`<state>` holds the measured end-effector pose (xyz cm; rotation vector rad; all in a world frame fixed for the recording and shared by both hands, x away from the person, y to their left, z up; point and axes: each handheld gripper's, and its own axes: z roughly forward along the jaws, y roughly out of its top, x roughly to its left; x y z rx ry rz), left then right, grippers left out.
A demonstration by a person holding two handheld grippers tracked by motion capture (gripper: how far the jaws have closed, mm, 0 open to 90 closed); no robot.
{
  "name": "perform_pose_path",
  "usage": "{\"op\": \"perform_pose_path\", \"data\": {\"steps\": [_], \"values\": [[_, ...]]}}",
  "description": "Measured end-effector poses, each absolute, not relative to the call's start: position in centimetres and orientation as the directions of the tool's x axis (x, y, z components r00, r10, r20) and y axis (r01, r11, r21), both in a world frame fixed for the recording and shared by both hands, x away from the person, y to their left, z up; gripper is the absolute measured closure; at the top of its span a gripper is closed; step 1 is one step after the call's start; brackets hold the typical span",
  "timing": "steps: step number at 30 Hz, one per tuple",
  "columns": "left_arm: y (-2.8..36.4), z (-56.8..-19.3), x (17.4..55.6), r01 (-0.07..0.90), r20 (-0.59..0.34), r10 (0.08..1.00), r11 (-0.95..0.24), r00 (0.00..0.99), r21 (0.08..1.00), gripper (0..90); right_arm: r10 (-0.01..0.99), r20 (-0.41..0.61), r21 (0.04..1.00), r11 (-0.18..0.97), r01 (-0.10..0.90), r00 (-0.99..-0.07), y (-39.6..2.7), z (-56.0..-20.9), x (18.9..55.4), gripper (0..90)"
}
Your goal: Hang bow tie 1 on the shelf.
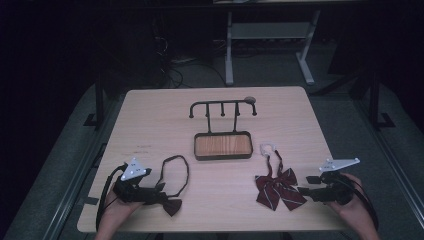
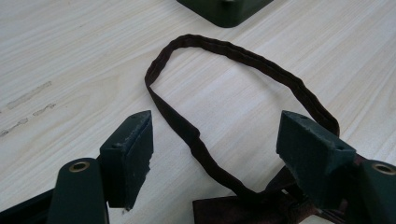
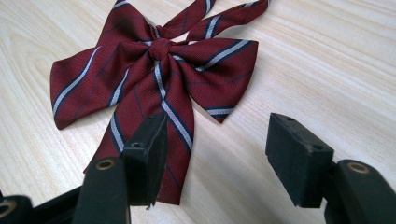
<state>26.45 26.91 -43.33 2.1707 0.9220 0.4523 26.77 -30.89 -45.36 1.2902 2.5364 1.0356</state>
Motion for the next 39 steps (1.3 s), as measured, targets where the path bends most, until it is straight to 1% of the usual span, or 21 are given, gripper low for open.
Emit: {"op": "perform_pose_path", "data": {"steps": [11, 23, 29, 32, 34, 36, 39], "values": [[27.0, -43.5, 26.4, 0.481, 0.037, 0.737, -0.477, 0.675, 0.736, 27.7, 0.729, 0.197, 0.629, 0.418, 0.655, -0.656, -30.0, -44.9, 26.8, 39.0], [27.2, -43.4, 26.2, 0.475, 0.039, 0.739, -0.472, 0.673, 0.743, 27.0, 0.700, 0.158, 0.616, 0.482, 0.623, -0.697, -27.6, -42.8, 27.8, 39.2], [27.2, -43.3, 26.2, 0.468, 0.051, 0.736, -0.481, 0.675, 0.742, 26.9, 0.692, 0.161, 0.605, 0.494, 0.624, -0.704, -27.2, -42.1, 28.4, 39.6], [27.3, -43.3, 26.2, 0.468, 0.050, 0.735, -0.481, 0.676, 0.741, 26.9, 0.691, 0.159, 0.597, 0.501, 0.626, -0.705, -27.0, -41.7, 28.8, 40.8], [27.3, -43.3, 26.2, 0.474, 0.041, 0.740, -0.472, 0.672, 0.743, 26.8, 0.691, 0.152, 0.592, 0.508, 0.625, -0.706, -26.6, -41.2, 29.2, 43.1], [27.4, -43.3, 26.2, 0.471, 0.044, 0.740, -0.472, 0.672, 0.746, 26.8, 0.696, 0.133, 0.590, 0.517, 0.620, -0.706, -26.2, -41.0, 29.4, 44.4], [27.4, -43.3, 26.2, 0.472, 0.050, 0.738, -0.480, 0.673, 0.740, 26.8, 0.696, 0.121, 0.582, 0.528, 0.618, -0.708, -25.7, -40.7, 29.8, 44.8]]}}
